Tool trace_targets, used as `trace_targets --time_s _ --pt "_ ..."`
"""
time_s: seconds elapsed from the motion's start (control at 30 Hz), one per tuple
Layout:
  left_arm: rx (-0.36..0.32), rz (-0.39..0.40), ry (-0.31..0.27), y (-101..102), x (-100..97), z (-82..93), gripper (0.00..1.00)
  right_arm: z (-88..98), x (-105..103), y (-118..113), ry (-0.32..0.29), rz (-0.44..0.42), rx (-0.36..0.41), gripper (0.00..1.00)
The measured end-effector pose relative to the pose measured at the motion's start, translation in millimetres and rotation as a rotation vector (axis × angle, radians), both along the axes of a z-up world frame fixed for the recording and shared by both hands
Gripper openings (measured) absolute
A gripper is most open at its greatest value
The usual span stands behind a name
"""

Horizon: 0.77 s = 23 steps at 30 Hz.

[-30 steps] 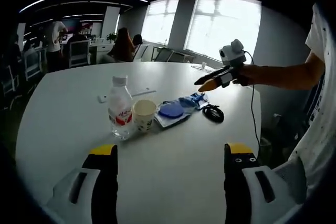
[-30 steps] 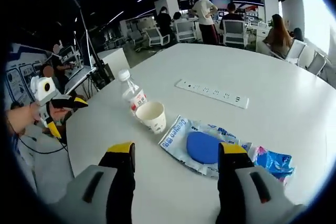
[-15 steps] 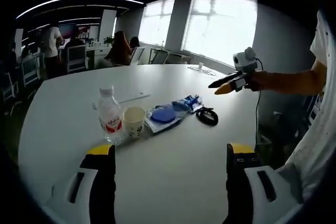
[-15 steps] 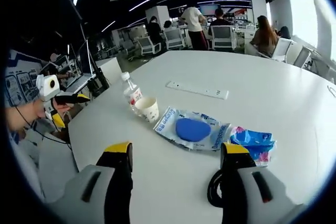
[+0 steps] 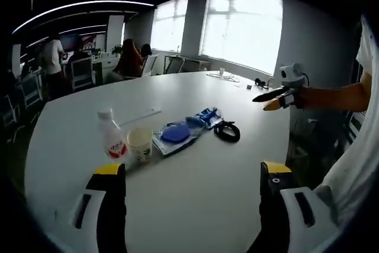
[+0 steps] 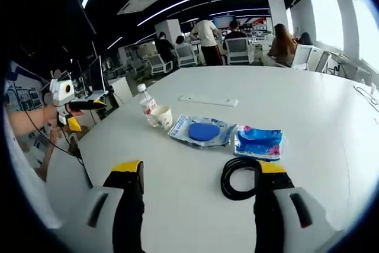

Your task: Arrange the tabletop items into an orderly group along one side of the table until the central work area is clear of visible clutter.

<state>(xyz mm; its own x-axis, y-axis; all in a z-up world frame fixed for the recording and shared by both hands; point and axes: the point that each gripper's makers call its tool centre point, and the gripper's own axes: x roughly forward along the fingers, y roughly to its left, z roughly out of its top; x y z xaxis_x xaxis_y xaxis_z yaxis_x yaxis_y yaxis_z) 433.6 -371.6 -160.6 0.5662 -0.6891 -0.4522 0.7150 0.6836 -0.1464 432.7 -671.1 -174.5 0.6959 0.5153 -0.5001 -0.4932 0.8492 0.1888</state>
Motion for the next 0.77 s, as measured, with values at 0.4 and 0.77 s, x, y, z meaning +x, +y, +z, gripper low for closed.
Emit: trace_targets --time_s 0.4,0.77 --pt "0.028 0.004 0.036 -7 -18.9 -14.1 1.0 -31.7 -50 -30 0.027 -0.063 0.004 0.83" --pt "0.04 0.017 0.05 2 -27.0 -18.5 1.0 -32.2 -58 -29 0.033 -0.074 0.001 0.82"
